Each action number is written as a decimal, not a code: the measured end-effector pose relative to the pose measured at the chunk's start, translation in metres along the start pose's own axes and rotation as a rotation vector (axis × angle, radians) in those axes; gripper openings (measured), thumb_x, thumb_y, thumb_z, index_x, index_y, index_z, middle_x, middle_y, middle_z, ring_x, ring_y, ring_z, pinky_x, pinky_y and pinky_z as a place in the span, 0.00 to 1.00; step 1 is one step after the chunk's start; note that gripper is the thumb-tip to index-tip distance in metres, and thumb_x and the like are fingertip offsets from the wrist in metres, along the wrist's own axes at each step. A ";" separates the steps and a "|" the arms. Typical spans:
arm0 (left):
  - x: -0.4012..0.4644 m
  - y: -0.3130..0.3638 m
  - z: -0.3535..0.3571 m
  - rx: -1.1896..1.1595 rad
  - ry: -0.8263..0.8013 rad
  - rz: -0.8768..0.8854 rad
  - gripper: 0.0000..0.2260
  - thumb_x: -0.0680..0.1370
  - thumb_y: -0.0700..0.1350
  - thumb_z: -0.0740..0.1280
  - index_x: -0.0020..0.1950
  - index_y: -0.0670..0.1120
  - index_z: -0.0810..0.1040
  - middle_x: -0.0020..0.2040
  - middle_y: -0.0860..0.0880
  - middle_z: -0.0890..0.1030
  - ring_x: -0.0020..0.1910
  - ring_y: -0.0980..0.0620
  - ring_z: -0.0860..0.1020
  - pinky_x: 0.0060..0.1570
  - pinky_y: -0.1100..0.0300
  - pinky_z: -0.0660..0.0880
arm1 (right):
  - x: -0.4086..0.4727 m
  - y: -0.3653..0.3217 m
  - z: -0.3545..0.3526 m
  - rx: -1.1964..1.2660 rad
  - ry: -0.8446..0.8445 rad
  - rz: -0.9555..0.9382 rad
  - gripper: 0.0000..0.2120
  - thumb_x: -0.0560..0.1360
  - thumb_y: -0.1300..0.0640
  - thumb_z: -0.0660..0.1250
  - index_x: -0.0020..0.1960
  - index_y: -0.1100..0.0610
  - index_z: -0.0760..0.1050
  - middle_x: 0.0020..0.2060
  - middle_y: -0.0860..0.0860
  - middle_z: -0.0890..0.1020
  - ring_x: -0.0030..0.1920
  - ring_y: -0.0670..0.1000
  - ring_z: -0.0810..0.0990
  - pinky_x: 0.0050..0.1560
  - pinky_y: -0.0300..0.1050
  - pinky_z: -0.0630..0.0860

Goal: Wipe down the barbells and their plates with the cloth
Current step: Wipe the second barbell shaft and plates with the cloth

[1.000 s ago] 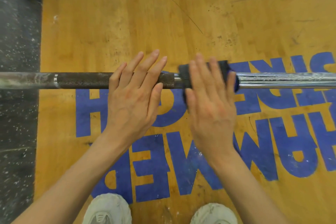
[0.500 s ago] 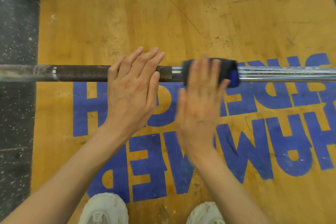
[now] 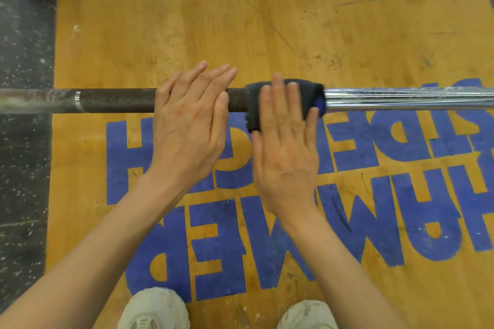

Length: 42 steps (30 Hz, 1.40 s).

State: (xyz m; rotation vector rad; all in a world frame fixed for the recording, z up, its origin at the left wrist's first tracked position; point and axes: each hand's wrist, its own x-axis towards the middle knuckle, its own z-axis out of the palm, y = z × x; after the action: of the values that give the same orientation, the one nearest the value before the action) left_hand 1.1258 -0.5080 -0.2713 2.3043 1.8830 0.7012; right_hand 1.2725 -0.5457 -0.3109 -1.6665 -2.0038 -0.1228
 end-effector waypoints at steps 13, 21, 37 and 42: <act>-0.001 0.002 0.002 -0.003 0.021 -0.007 0.21 0.85 0.46 0.50 0.75 0.48 0.72 0.72 0.53 0.74 0.75 0.50 0.67 0.74 0.55 0.55 | 0.031 -0.002 -0.019 0.035 -0.046 0.027 0.22 0.87 0.55 0.49 0.76 0.62 0.68 0.75 0.56 0.69 0.78 0.57 0.63 0.80 0.56 0.50; -0.016 0.007 0.000 0.001 0.022 -0.007 0.20 0.85 0.46 0.50 0.75 0.47 0.71 0.73 0.53 0.73 0.76 0.49 0.67 0.75 0.54 0.54 | 0.047 -0.002 -0.017 0.023 -0.021 0.092 0.21 0.86 0.54 0.50 0.63 0.62 0.79 0.59 0.55 0.83 0.68 0.58 0.76 0.79 0.55 0.51; -0.053 0.017 -0.011 0.054 -0.046 0.021 0.22 0.84 0.46 0.51 0.79 0.45 0.65 0.78 0.50 0.66 0.78 0.48 0.63 0.77 0.53 0.49 | -0.017 -0.024 -0.049 -0.049 -0.134 0.110 0.23 0.86 0.52 0.52 0.76 0.63 0.67 0.76 0.58 0.69 0.78 0.56 0.64 0.80 0.56 0.52; -0.064 0.021 -0.014 0.056 -0.055 0.026 0.22 0.84 0.46 0.52 0.79 0.45 0.65 0.78 0.50 0.66 0.77 0.49 0.64 0.78 0.52 0.48 | 0.004 -0.019 -0.046 -0.025 -0.112 0.117 0.21 0.84 0.52 0.55 0.70 0.62 0.74 0.69 0.57 0.77 0.71 0.58 0.73 0.79 0.57 0.53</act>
State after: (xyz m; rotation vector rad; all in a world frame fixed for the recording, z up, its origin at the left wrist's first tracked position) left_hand 1.1305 -0.5769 -0.2707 2.3600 1.8757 0.5887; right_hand 1.2691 -0.5650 -0.2653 -1.8388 -1.9858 -0.0126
